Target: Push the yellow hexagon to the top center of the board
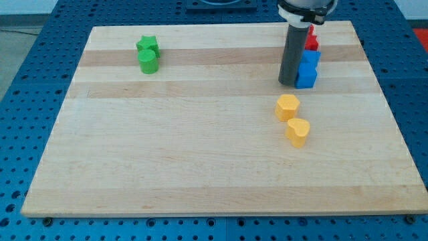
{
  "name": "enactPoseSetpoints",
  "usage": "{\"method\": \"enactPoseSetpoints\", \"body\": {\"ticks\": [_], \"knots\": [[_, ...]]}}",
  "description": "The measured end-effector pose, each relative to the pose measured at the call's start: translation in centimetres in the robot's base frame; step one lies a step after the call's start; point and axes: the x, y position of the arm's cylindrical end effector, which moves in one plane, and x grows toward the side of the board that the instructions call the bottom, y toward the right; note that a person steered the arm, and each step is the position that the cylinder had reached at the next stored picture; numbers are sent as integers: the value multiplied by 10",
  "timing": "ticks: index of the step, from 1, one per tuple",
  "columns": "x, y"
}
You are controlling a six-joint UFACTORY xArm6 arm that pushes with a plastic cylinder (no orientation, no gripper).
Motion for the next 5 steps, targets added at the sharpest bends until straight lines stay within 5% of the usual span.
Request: {"method": "enactPoseSetpoints", "body": {"ticks": [5], "knots": [[0,13]]}}
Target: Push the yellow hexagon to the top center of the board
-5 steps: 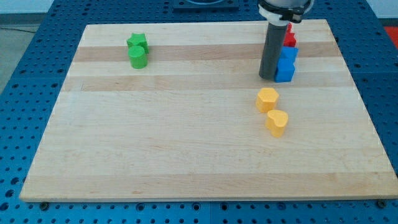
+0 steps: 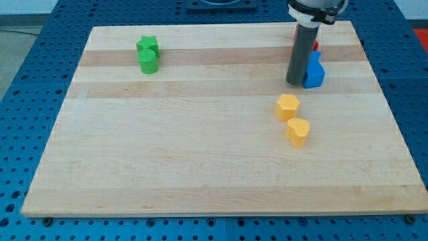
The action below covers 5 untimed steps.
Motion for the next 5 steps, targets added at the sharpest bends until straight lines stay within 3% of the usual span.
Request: {"method": "enactPoseSetpoints", "body": {"ticks": [1,3,5], "knots": [[10,0],[75,26],[76,-54]]}}
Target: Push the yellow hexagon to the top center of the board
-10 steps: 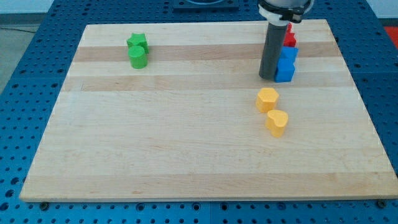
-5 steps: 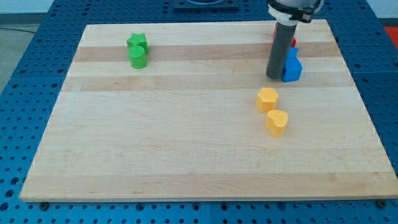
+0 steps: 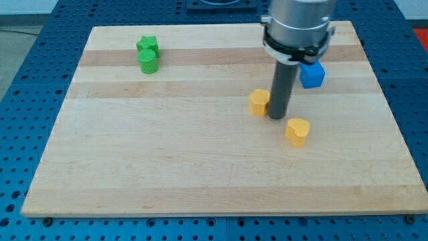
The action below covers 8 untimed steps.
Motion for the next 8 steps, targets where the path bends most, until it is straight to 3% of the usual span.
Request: {"method": "enactPoseSetpoints", "body": {"ticks": [4,7,8], "knots": [[-25,-66],[-124,-64],[-131,-41]]}}
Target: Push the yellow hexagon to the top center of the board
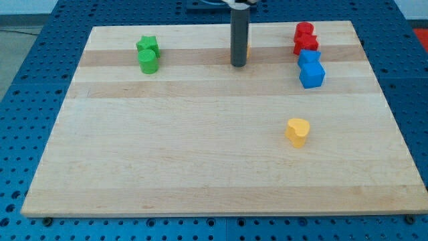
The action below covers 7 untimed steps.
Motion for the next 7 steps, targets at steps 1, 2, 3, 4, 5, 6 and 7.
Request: {"method": "enactPoseSetpoints", "body": {"ticks": [1,2,3,4,5,6,7], "knots": [[-2,10],[-11,10],[-16,10],[-17,-1],[-18,-8],[-30,-8],[-36,-8]]}}
